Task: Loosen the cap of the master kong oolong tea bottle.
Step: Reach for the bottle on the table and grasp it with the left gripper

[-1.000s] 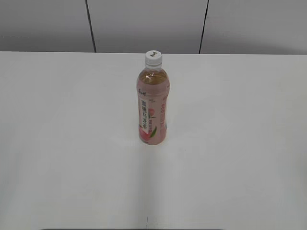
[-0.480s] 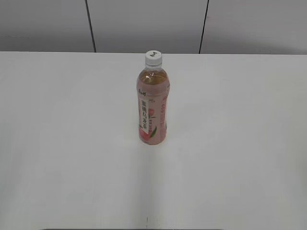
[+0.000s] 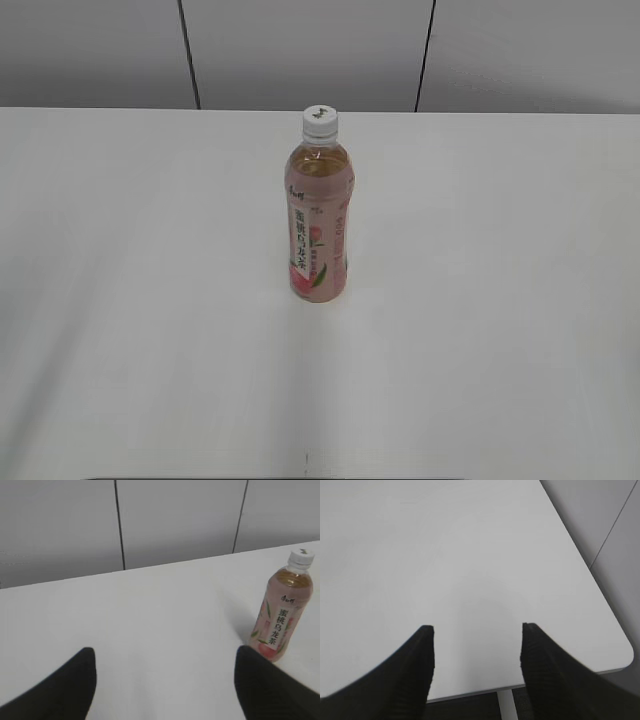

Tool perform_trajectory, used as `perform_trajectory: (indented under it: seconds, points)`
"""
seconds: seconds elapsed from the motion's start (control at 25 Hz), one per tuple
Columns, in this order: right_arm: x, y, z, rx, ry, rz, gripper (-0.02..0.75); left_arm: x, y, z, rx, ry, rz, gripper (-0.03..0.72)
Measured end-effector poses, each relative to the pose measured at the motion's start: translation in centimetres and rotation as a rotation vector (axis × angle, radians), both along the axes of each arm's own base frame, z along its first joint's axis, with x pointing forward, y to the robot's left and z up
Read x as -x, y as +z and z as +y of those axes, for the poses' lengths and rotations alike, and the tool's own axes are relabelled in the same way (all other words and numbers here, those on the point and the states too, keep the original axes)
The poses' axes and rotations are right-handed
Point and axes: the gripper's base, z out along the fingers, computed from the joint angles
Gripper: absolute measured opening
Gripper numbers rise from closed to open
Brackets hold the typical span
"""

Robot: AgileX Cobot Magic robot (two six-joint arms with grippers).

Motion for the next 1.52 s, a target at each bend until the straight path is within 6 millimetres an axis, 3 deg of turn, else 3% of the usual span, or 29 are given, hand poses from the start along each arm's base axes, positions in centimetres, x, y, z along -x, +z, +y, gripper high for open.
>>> perform_trajectory:
  seconds: [0.2, 0.36, 0.64, 0.96, 1.52]
  points:
    - [0.0, 0.0, 0.0, 0.000, 0.000, 0.000, 0.420, -3.1, -3.0, -0.4, 0.023, -0.045, 0.027, 0.515]
    - [0.0, 0.0, 0.0, -0.002, 0.001, 0.000, 0.420, -5.4, -3.9, -0.3, -0.019, -0.045, 0.043, 0.515]
    - [0.0, 0.0, 0.1, -0.005, 0.004, 0.000, 0.420, -9.0, -6.5, -1.4, -0.028, -0.115, 0.221, 0.515]
    - [0.0, 0.0, 0.1, -0.007, 0.005, -0.001, 0.420, -9.4, -7.0, -2.2, -0.047, -0.163, 0.245, 0.515]
    - [0.0, 0.0, 0.1, -0.007, 0.005, -0.001, 0.420, -9.5, -7.0, -1.9, -0.033, -0.079, 0.256, 0.515]
